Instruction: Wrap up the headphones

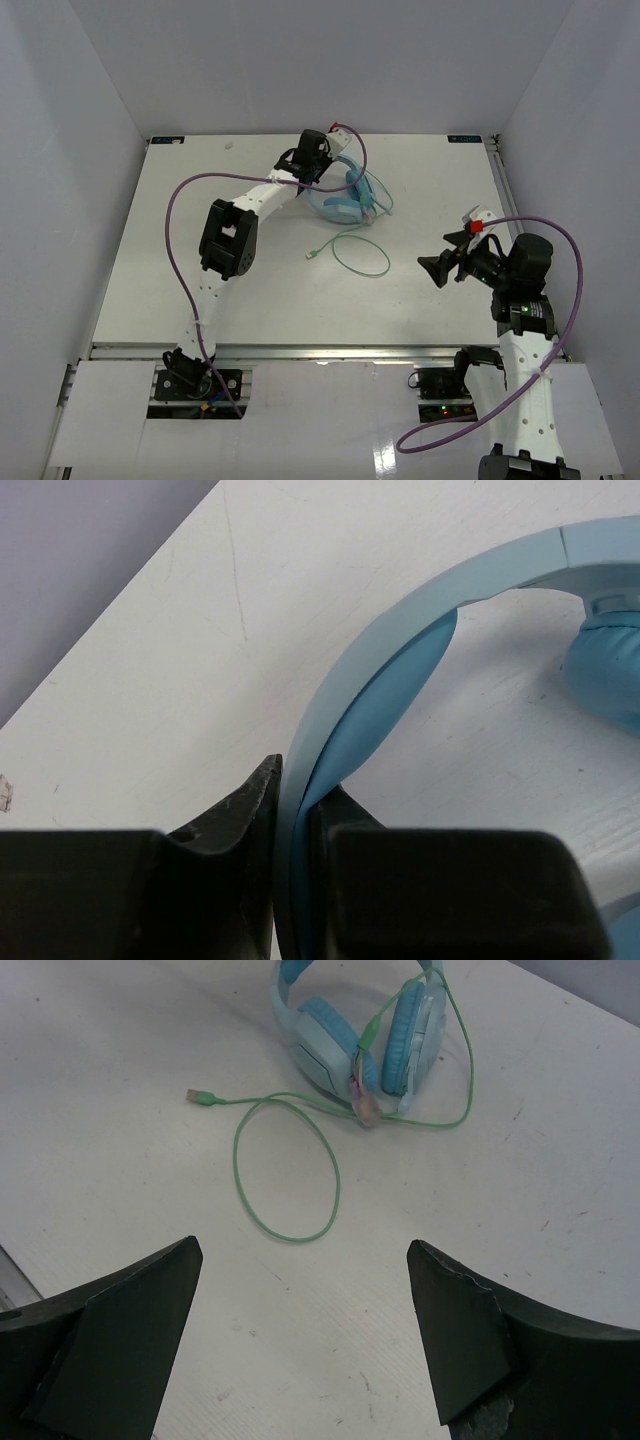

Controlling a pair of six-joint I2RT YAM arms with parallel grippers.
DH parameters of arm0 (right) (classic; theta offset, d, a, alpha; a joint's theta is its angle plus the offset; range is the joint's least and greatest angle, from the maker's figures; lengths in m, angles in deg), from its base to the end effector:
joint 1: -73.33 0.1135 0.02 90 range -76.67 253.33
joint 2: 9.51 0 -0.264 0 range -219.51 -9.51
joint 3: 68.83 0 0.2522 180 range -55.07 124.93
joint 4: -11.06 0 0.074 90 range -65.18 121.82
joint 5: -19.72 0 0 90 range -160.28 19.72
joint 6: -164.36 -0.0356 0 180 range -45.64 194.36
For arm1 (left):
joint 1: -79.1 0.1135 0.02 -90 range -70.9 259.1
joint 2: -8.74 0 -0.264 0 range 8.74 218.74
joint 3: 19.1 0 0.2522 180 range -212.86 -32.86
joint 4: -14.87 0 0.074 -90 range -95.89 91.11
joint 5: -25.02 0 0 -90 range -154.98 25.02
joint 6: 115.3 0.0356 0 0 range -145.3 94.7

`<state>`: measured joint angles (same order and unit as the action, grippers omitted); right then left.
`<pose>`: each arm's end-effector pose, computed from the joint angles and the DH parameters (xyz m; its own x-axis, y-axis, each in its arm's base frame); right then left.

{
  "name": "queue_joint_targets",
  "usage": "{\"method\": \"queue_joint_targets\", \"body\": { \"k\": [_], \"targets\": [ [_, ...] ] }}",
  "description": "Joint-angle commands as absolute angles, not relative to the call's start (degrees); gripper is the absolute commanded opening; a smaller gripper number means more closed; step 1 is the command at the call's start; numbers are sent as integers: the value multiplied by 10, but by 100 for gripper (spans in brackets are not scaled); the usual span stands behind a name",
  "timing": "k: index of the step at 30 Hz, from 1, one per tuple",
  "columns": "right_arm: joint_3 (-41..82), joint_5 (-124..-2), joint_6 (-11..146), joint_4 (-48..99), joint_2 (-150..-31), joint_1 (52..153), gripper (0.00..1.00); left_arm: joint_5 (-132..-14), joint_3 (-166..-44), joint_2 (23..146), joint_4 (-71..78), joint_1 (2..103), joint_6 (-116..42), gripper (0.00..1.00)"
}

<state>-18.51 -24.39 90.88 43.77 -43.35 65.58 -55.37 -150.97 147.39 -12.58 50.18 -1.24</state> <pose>0.1396 0.0068 0.3045 -0.0980 -0.1864 -0.9776 -0.6437 0.7611 -0.0806 0.4920 -0.2650 0.1968 -0.3045 0.6274 -0.7167 0.5258 0.7381 0.4228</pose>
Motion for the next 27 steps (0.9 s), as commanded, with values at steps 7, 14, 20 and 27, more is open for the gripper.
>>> {"method": "queue_joint_targets", "body": {
  "k": [7,14,20,27],
  "targets": [
    [-169,-208,923,448,-446,654,90,-584,-1405,1294,-137,513,-154,0],
    [-121,-189,966,512,-496,655,90,-639,-1158,1095,-133,563,-343,0],
    [-95,-180,957,508,-520,660,90,-637,-940,923,-69,585,-450,0],
    [-93,-180,949,507,-518,662,90,-583,-800,857,-34,590,-496,0]
  ]
}}
